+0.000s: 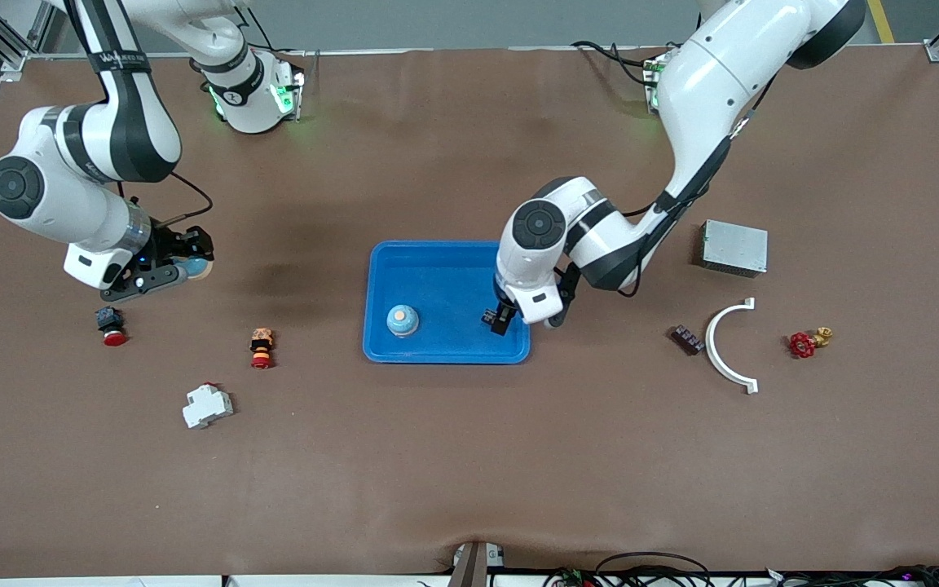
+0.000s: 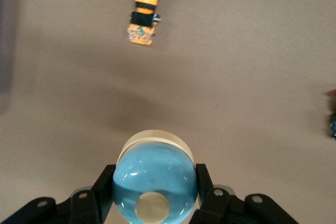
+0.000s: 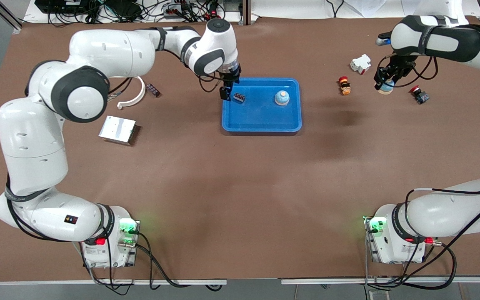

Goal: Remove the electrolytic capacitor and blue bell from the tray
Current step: 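Lift the bell with the right gripper while the left gripper grasps the capacitor, then place the bell near the red button while the left gripper carries the capacitor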

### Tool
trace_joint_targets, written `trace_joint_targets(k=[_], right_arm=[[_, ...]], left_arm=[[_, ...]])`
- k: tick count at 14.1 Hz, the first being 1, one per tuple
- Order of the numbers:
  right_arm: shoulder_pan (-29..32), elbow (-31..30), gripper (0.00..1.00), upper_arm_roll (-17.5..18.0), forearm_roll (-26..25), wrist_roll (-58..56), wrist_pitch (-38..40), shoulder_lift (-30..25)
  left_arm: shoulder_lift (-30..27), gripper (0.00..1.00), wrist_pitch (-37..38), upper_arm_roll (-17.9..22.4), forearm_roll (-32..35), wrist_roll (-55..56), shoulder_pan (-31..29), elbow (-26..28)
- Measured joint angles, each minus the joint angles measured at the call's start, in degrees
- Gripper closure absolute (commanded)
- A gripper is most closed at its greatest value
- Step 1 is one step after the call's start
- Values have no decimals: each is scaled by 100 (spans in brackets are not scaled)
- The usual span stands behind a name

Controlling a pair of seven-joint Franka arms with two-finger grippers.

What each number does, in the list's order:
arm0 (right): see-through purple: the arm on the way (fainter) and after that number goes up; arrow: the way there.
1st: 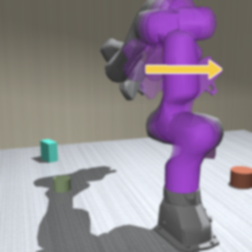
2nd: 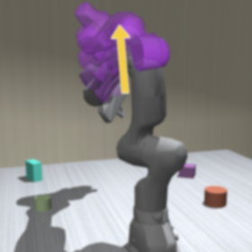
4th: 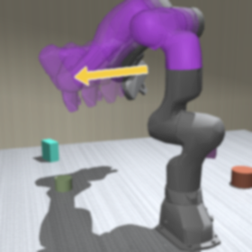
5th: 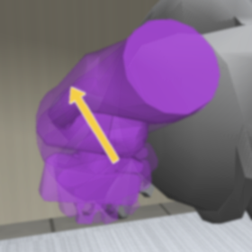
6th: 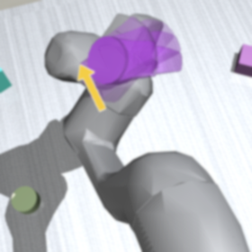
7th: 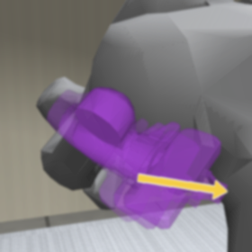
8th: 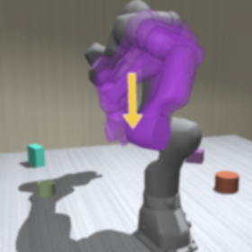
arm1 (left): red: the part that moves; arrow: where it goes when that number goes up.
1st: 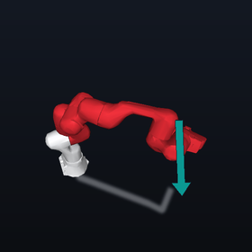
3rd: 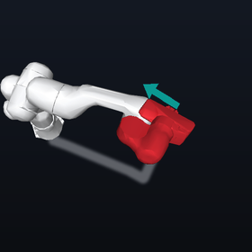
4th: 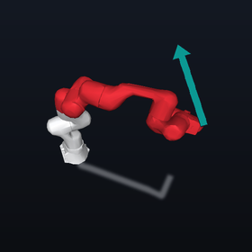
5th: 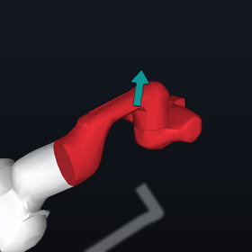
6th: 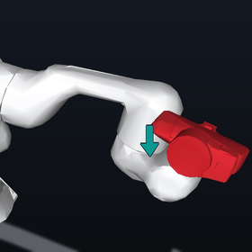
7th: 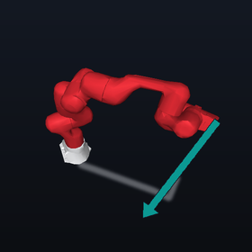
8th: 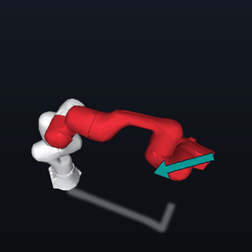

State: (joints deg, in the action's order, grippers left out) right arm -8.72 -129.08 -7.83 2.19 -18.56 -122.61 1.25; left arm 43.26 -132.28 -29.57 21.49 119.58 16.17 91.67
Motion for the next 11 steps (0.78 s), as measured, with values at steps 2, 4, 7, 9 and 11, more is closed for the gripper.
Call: trace_joint_targets(k=[2, 4, 7, 9, 11], right_arm=[[26, -197, 87, 3, -98, -182, -315, 34], [90, -296, 87, 5, -277, -441, -679, 162], [313, -367, 86, 8, -330, -985, -1373, 532], [397, -379, 85, 8, -333, -1111, -1803, 860], [404, -382, 84, 15, -333, -1126, -2162, 1181]], left_arm=[[131, 2, -234, 283, 0, 0, 249, -17], [248, 11, -561, 556, 0, 0, 402, -19], [395, 22, -786, 626, 0, 0, 405, -33], [414, 25, -803, 626, 0, 0, 407, -45], [422, 29, -809, 626, 0, 0, 410, -47]])
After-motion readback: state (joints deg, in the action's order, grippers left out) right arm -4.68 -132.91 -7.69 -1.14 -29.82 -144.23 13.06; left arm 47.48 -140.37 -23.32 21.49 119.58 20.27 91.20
